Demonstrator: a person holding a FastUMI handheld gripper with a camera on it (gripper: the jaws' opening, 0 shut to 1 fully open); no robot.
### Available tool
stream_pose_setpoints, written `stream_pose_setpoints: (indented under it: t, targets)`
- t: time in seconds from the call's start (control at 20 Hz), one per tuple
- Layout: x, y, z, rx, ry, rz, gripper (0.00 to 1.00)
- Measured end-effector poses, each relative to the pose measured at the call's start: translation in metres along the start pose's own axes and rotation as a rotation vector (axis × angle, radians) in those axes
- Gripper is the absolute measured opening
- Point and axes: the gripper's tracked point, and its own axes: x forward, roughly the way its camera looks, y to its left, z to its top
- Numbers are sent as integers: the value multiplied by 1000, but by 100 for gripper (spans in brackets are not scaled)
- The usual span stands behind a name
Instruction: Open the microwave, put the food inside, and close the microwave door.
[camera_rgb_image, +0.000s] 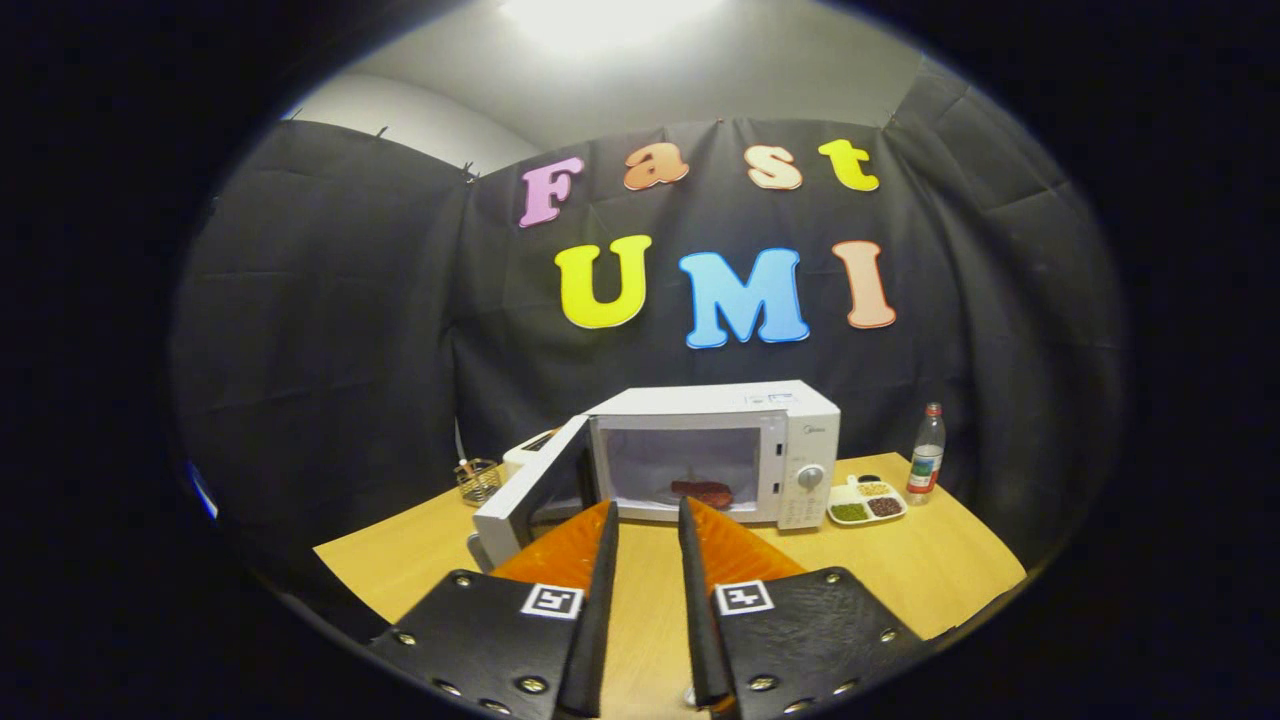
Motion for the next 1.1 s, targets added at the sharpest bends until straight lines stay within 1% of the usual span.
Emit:
stream_pose_setpoints:
  t: [0.05,0.2,0.25,0.3,0.4,0.5,0.55,0.65,0.75,0.9,0.95,1.0,1.05,1.1]
  targets:
    - [1,15,-6,-4,17,47,18]
    - [3,67,-18,-31,53,197,19]
    - [4,73,-17,-43,31,207,11]
    - [8,90,-20,-49,44,260,4]
    - [14,125,-29,-56,67,339,4]
    - [21,145,-36,-62,85,392,4]
    - [22,156,-47,-58,101,413,4]
    - [35,165,-57,-55,135,441,4]
    - [49,165,-67,-53,168,449,4]
    - [69,149,-75,-32,206,428,4]
    - [75,144,-75,-14,214,432,4]
    - [77,144,-76,12,224,455,4]
    - [76,142,-76,21,229,464,0]
    - [78,138,-75,10,230,462,0]
